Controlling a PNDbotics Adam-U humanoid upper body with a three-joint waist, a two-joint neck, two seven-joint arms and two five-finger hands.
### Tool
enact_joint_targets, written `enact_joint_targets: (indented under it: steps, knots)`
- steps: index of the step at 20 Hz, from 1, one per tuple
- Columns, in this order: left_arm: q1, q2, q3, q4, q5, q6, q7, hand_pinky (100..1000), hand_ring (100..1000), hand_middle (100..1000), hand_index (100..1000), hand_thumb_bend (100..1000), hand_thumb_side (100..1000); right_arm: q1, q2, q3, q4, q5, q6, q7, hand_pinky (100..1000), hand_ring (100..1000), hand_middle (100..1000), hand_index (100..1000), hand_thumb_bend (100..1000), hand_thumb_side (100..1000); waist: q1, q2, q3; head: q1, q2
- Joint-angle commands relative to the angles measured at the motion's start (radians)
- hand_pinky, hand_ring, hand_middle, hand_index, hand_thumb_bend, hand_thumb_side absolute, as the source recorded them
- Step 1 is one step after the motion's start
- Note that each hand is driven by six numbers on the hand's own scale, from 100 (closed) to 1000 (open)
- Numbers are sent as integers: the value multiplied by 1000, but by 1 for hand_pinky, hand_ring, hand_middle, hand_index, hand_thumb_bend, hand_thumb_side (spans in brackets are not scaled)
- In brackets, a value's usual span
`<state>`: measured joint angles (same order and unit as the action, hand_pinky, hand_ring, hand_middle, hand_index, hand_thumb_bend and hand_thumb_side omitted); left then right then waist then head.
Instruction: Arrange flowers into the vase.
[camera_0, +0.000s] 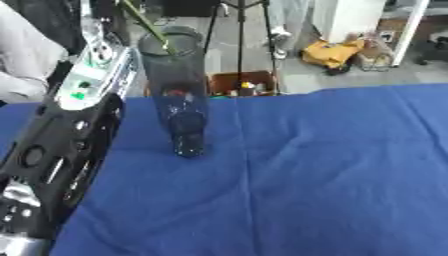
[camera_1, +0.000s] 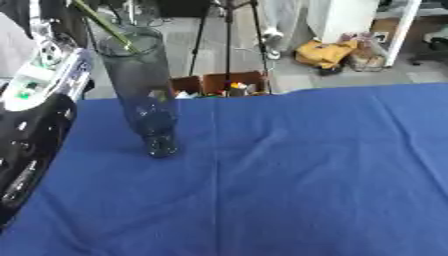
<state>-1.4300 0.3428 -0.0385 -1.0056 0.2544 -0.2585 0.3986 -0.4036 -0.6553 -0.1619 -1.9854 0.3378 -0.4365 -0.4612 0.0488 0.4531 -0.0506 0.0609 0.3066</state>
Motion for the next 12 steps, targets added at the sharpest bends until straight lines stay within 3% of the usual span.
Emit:
enact_joint_targets:
  steps: [1,4,9,12]
  knots:
    - [-22,23,10,-2,-25,3,-17,100,135,134,203,339,817,-3,-13,-16,-15,1,3,-2,773,832,793,842,100,799,12,-6,-3,5,-18]
    - [-22,26,15,5,-44,9,-14,100,201,182,233,313,813,0,-12,-20,-15,1,4,-5,773,832,792,841,100,797,12,-4,-3,5,-20]
    - [-22,28,18,12,-72,28,7,100,166,138,206,229,812,3,-11,-21,-15,0,7,-8,773,833,792,842,100,796,12,-4,-2,4,-17]
    - [-23,30,18,15,-88,44,21,100,166,138,206,229,812,5,-11,-21,-15,1,7,-9,773,833,792,842,100,796,12,-5,-2,4,-15]
